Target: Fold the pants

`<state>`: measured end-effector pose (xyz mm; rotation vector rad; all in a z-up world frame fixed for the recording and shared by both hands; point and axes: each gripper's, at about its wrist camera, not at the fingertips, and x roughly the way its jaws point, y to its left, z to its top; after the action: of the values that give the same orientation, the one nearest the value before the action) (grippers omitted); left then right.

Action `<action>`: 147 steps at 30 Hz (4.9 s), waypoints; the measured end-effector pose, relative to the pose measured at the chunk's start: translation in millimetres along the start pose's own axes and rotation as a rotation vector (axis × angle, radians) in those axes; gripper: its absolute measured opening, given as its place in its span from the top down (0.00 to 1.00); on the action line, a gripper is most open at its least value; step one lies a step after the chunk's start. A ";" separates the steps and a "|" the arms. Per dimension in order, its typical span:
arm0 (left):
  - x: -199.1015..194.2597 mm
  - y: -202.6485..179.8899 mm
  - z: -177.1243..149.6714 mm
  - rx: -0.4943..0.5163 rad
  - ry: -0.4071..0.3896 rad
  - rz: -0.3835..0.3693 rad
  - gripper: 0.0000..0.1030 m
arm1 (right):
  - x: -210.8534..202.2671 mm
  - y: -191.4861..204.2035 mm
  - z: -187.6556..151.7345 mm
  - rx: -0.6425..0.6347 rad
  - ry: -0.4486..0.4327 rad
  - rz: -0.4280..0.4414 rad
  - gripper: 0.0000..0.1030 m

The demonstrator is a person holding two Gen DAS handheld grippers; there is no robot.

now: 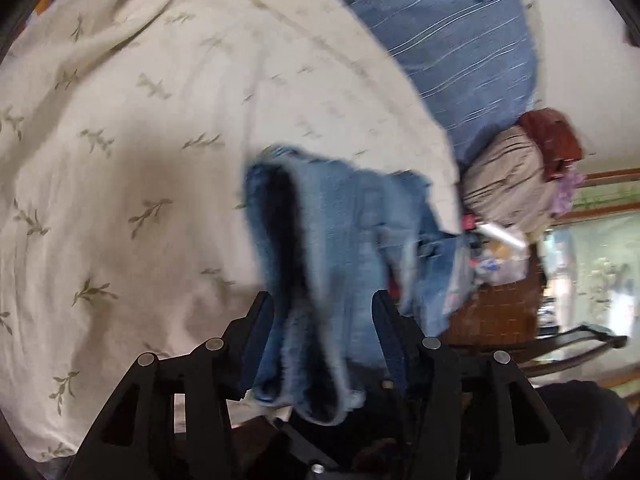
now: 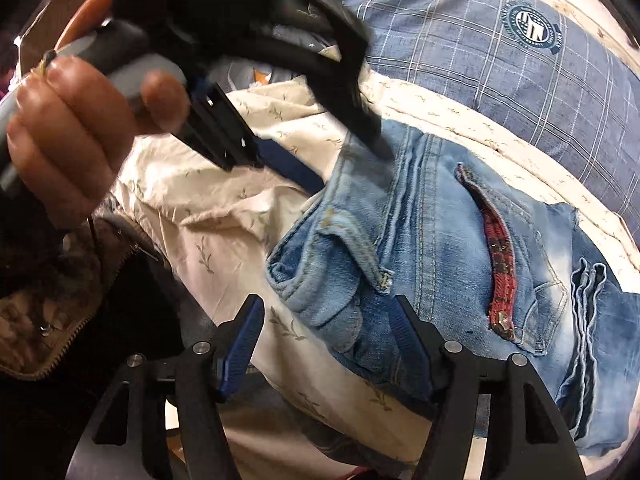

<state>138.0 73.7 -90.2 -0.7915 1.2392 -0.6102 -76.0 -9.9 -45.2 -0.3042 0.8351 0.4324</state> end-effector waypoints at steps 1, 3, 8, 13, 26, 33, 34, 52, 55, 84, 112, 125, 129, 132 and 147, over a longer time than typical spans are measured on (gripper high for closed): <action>-2.8 -4.2 3.0 0.021 -0.017 0.025 0.51 | 1.0 -0.6 0.0 0.009 0.004 0.003 0.36; 2.4 -5.3 9.9 0.055 -0.028 0.129 0.51 | 1.5 -3.5 2.2 0.019 0.007 0.008 0.36; 23.3 7.6 28.6 0.002 0.015 0.159 0.51 | -0.1 -6.7 4.2 0.018 -0.002 -0.002 0.36; 34.2 -3.1 44.5 0.004 0.020 0.201 0.50 | 2.0 -11.3 6.7 0.035 -0.012 -0.014 0.40; -11.6 -26.4 20.3 0.063 -0.019 0.127 0.47 | -48.4 -85.3 -1.1 0.304 -0.123 0.033 0.85; 21.2 -11.4 22.7 0.021 0.052 0.220 0.45 | -45.5 -77.2 0.1 0.297 -0.110 0.088 0.83; 19.5 -11.6 22.8 0.024 0.055 0.209 0.45 | -43.4 -73.7 0.3 0.290 -0.106 0.103 0.79; 52.8 -36.7 19.5 0.078 0.182 0.117 0.55 | 4.0 5.1 7.6 -0.010 -0.032 0.015 0.28; 46.5 -44.4 17.8 0.051 0.178 0.096 0.68 | 2.7 2.0 6.4 -0.024 -0.067 -0.067 0.41; 243.1 -267.3 -32.8 0.564 0.393 0.362 0.66 | -98.7 -234.1 -182.1 1.218 -0.357 0.198 0.64; 177.9 -251.4 5.1 0.969 0.154 0.270 0.75 | -84.0 -209.8 -162.4 1.198 -0.357 0.401 0.65; 255.0 -263.6 -44.1 1.024 0.205 0.425 0.61 | -93.8 -231.8 -240.9 1.467 -0.410 0.383 0.72; 247.0 -268.2 -41.8 0.976 0.201 0.429 0.57 | -96.3 -228.2 -236.1 1.439 -0.423 0.392 0.63; 225.2 -281.3 -36.6 1.006 0.215 0.411 0.56 | -100.9 -223.9 -234.0 1.432 -0.438 0.404 0.49; 287.3 -279.6 -15.5 1.158 0.294 0.468 0.34 | -99.0 -226.1 -236.9 1.449 -0.494 0.416 0.35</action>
<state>192.7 -320.0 -35.7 0.5538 1.0352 -0.9134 -178.4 -331.7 -99.5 1.2866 0.5394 0.1780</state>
